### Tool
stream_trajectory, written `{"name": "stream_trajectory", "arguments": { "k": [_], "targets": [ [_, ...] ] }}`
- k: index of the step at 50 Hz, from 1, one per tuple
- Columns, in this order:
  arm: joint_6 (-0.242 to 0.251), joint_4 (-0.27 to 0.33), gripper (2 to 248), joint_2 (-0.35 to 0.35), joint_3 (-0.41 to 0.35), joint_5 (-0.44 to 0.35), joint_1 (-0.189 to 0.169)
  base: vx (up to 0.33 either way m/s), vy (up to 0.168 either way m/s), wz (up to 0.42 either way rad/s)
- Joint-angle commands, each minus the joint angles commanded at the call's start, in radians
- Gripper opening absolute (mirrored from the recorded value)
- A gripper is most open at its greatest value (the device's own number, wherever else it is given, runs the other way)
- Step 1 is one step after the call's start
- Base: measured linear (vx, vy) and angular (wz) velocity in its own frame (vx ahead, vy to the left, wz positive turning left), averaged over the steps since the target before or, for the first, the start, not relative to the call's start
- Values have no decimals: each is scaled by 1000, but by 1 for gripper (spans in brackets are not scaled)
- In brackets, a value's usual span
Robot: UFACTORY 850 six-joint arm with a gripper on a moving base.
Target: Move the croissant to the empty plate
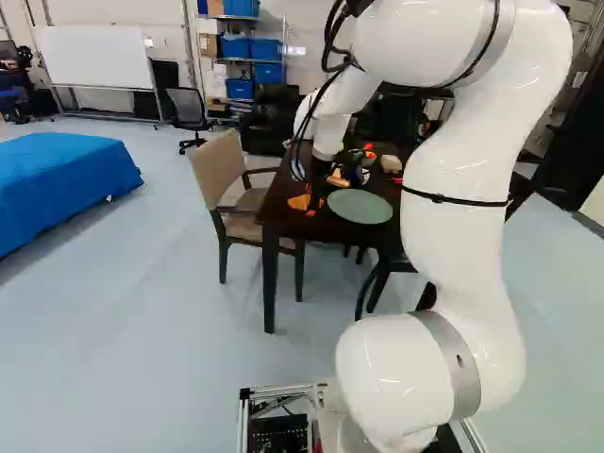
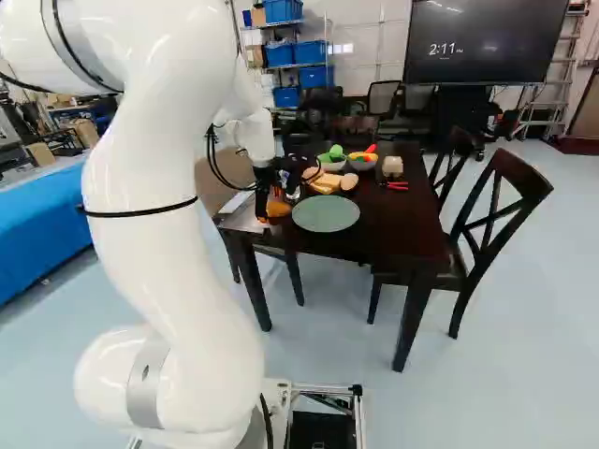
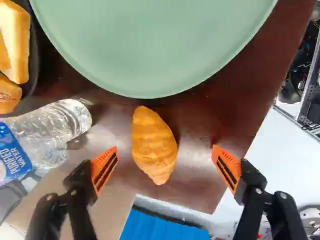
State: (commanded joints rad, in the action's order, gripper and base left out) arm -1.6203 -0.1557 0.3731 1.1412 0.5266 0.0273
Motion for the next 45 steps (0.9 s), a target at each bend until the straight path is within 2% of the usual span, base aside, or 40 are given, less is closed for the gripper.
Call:
{"name": "stream_trajectory", "arguments": {
  "k": [14, 15, 19, 20, 24, 25, 30, 31, 35, 36, 45],
  "targets": [
    [0, 0, 240, 0, 0, 0, 0, 0, 0, 0],
    [0, 0, 227, 0, 0, 0, 0, 0, 0, 0],
    [0, 0, 227, 0, 0, 0, 0, 0, 0, 0],
    [0, 0, 215, 0, 0, 0, 0, 0, 0, 0],
    [0, 0, 215, 0, 0, 0, 0, 0, 0, 0],
    [0, 0, 203, 0, 0, 0, 0, 0, 0, 0],
    [0, 0, 203, 0, 0, 0, 0, 0, 0, 0],
    [0, 0, 190, 0, 0, 0, 0, 0, 0, 0],
    [0, 0, 190, 0, 0, 0, 0, 0, 0, 0],
    [0, 0, 178, 0, 0, 0, 0, 0, 0, 0],
    [0, 0, 170, -2, -1, 0, 0, 0, 0, 0]
  ]
}}
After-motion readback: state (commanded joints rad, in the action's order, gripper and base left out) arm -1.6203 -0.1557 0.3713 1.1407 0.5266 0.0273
